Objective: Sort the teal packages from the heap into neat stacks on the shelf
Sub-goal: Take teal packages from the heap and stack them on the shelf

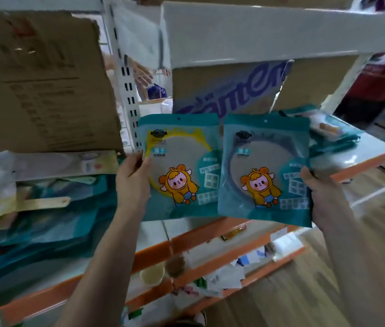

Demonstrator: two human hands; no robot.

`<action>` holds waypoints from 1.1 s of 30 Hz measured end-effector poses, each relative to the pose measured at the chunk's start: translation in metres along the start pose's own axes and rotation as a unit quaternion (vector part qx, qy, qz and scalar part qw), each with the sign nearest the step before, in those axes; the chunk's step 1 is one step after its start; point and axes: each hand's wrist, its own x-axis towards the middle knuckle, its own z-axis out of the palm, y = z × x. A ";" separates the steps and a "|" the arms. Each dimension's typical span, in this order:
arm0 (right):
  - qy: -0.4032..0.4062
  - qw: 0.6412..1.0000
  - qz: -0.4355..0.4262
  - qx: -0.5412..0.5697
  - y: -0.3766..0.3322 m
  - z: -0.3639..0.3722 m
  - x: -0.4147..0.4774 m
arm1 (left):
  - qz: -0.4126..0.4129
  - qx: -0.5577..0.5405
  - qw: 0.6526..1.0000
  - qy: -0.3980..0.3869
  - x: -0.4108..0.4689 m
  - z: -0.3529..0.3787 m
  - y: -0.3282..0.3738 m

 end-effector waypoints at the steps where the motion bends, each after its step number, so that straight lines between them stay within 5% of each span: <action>1: 0.008 1.000 0.000 -0.001 -0.003 -0.008 0.016 | 0.000 0.005 1.000 -0.004 0.004 0.013 -0.002; 9: 0.024 0.998 -0.011 -0.050 -0.014 -0.061 0.137 | -0.017 0.056 0.998 0.004 0.019 0.089 -0.008; 22: -0.151 0.974 0.003 -0.170 -0.043 -0.063 0.327 | -0.064 0.021 0.989 0.132 -0.022 0.180 -0.035; 33: -0.205 0.832 -0.169 -0.486 -0.040 -0.054 0.370 | -0.082 -0.025 0.972 0.219 -0.070 0.237 -0.045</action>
